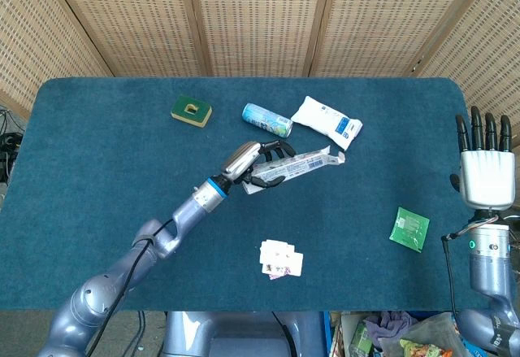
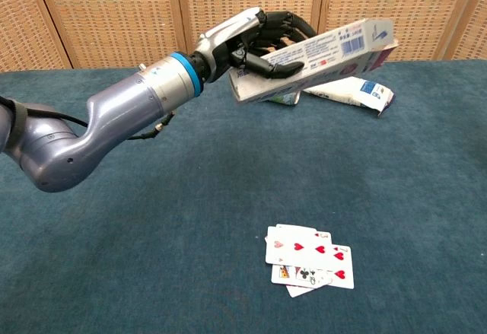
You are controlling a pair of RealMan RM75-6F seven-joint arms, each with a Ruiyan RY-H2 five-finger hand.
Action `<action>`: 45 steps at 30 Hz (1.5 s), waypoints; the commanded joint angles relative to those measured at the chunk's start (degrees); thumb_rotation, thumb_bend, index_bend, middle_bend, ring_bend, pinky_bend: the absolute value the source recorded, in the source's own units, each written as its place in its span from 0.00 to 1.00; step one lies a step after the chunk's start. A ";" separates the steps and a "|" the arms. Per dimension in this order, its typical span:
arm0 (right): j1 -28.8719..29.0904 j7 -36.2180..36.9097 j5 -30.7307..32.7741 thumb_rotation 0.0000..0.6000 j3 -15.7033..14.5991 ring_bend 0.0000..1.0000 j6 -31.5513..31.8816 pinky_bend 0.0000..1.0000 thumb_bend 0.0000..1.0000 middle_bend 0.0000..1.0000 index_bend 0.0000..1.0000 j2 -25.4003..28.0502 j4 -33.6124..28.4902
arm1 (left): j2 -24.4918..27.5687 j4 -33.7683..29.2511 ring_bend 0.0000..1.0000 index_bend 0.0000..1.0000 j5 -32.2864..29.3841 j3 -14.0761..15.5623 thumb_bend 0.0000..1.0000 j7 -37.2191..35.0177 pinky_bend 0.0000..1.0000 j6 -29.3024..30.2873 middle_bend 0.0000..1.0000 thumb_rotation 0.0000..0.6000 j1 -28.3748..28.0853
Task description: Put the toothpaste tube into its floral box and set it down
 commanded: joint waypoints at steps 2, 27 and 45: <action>0.00 0.88 -0.08 1.00 -0.07 0.00 -0.75 0.00 0.00 0.00 0.00 -0.60 0.93 | 2.78 5.01 0.40 0.33 4.66 6.14 0.36 8.35 0.54 -1.00 0.38 1.00 2.54; 0.08 3.81 -1.33 1.00 0.36 0.00 -2.17 0.00 0.00 0.00 0.00 -2.82 3.10 | 7.51 1.74 0.00 0.00 6.38 12.30 0.33 12.67 0.02 -7.17 0.00 1.00 8.74; -4.32 18.56 -10.07 1.00 -4.20 0.00 -1.85 0.00 0.00 0.00 0.00 0.81 1.66 | 38.57 -38.40 0.00 0.00 -4.03 6.43 0.23 39.30 0.00 7.72 0.00 1.00 23.09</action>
